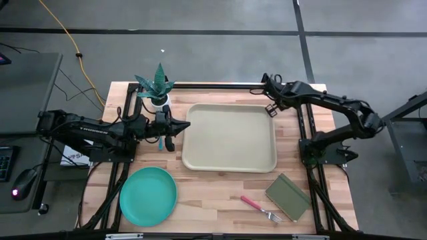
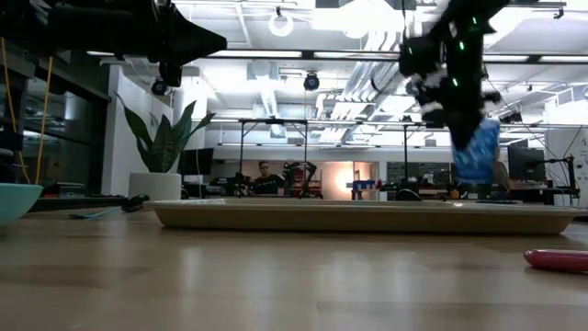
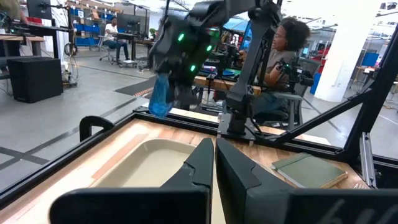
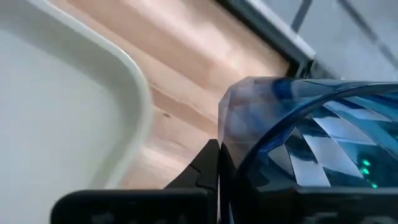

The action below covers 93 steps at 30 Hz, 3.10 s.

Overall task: Pick and place plate/cup/fork/spoon on tray
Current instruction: Put the blue cup to the top right of the light brown serving tray, then put the light blue plate to the center of the light brown serving tray

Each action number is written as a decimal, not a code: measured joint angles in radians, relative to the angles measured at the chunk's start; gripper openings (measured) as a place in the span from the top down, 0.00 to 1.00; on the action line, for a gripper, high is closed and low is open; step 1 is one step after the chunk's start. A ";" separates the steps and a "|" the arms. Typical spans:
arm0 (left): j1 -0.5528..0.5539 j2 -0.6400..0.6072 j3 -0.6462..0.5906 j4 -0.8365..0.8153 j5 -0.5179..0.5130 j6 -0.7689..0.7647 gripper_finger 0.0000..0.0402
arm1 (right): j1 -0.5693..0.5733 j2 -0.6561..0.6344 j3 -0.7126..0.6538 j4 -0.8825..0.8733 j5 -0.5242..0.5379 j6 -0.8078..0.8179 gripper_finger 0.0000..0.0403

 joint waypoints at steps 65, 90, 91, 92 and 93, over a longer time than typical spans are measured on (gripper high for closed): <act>-0.001 0.000 0.000 0.003 0.002 -0.018 1.00 | 0.263 0.309 0.171 0.050 -0.358 -0.085 0.88; -0.001 0.000 0.000 -0.016 0.007 -0.018 1.00 | 0.300 0.254 0.459 -0.264 -0.313 -0.059 0.35; -0.001 0.000 0.000 -0.017 0.007 -0.018 1.00 | 0.318 0.233 0.459 -0.269 -0.312 -0.061 0.35; -0.001 0.000 0.000 -0.018 0.007 -0.018 1.00 | 0.333 0.207 0.457 -0.269 -0.310 -0.061 0.35; -0.001 0.000 0.000 -0.020 0.007 -0.018 1.00 | 0.352 0.177 0.450 -0.265 -0.300 -0.058 0.35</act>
